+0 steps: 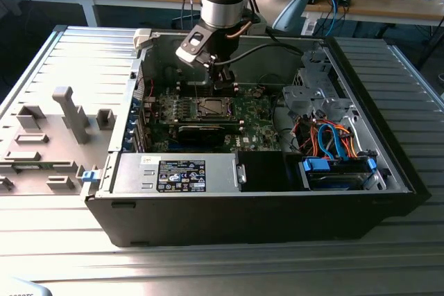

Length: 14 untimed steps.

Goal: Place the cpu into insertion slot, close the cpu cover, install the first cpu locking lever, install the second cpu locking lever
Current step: 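Install the first cpu locking lever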

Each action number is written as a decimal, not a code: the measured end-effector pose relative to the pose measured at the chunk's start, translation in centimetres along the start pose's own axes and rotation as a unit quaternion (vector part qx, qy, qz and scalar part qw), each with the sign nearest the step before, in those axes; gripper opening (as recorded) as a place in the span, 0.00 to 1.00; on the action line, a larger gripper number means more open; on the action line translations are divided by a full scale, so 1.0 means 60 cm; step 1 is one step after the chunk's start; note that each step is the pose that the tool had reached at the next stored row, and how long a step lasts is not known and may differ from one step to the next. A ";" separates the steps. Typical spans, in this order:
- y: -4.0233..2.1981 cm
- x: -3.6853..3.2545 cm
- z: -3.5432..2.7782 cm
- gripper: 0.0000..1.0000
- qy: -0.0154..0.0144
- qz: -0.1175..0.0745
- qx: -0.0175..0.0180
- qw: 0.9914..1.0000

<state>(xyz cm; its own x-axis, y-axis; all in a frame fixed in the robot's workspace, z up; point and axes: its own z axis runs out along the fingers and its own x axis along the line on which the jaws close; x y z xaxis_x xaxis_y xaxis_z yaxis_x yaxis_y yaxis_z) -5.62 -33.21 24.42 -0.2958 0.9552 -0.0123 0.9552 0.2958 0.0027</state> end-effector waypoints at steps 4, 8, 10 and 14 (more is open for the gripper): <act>0.000 0.000 0.000 0.11 0.000 -0.005 0.000 1.000; 0.000 0.000 0.000 0.11 0.000 -0.011 0.000 1.000; 0.000 0.000 0.000 0.11 0.000 -0.015 0.000 1.000; 0.000 0.000 0.000 0.11 0.000 -0.022 0.000 1.000</act>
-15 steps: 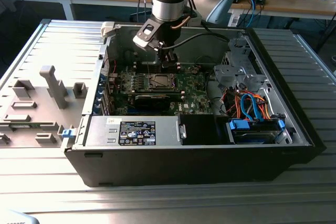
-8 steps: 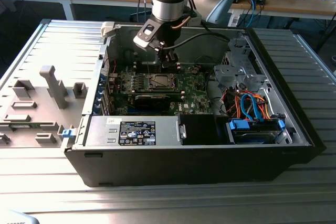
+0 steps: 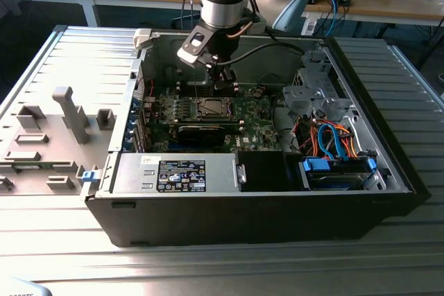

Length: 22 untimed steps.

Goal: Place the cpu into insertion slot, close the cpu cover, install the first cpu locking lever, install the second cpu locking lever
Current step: 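Install the first cpu locking lever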

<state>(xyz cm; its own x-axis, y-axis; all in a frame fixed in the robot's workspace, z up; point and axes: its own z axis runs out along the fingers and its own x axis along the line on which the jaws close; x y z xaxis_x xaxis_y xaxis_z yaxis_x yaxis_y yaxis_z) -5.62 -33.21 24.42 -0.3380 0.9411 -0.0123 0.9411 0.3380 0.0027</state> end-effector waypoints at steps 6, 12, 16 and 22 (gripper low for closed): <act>0.000 0.000 0.000 0.11 0.000 -0.012 0.000 1.000; 0.000 0.000 0.000 0.11 0.000 -0.023 0.000 1.000; 0.000 0.000 0.000 0.11 0.000 -0.028 0.000 1.000; 0.000 0.000 0.000 0.11 0.000 -0.048 -0.001 0.999</act>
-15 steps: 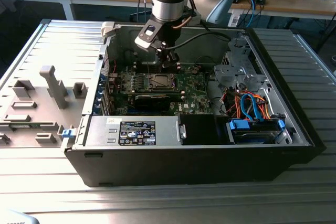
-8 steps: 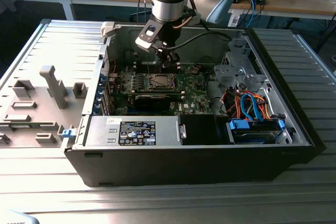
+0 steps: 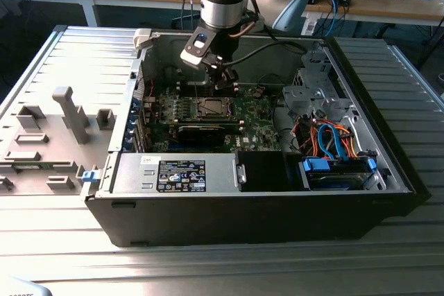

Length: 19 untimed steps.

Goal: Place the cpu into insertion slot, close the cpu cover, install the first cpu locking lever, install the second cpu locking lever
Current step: 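Install the first cpu locking lever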

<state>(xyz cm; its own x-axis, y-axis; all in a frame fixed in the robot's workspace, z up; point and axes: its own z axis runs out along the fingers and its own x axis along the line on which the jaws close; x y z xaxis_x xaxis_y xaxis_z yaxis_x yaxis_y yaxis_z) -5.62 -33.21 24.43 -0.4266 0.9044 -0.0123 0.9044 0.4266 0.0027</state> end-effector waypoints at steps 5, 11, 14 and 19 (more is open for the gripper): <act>0.000 0.000 0.000 0.11 0.000 -0.017 0.000 1.000; 0.000 0.000 0.000 0.11 0.000 -0.023 0.000 1.000; 0.000 0.000 0.000 0.11 0.000 -0.027 0.000 1.000; 0.000 0.000 0.000 0.11 0.000 -0.032 0.000 0.999</act>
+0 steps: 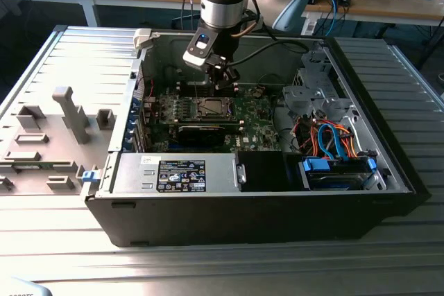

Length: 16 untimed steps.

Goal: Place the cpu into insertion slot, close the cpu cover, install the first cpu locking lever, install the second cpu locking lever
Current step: 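Install the first cpu locking lever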

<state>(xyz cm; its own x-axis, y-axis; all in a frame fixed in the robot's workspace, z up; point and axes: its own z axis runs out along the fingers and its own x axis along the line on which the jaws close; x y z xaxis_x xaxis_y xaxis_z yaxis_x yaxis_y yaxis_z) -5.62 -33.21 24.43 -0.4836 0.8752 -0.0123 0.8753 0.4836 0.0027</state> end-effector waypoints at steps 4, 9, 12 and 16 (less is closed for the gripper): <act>0.000 0.000 0.000 0.11 0.000 -0.004 0.000 1.000; 0.000 0.000 0.000 0.11 0.000 -0.010 0.000 1.000; 0.000 0.000 0.000 0.11 0.000 -0.013 0.000 1.000; 0.000 0.000 0.000 0.11 0.000 -0.017 0.000 1.000</act>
<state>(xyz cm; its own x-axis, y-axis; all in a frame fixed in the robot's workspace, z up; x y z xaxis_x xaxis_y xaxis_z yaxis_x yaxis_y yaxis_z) -5.62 -33.21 24.42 -0.5127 0.8585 -0.0123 0.8585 0.5128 0.0028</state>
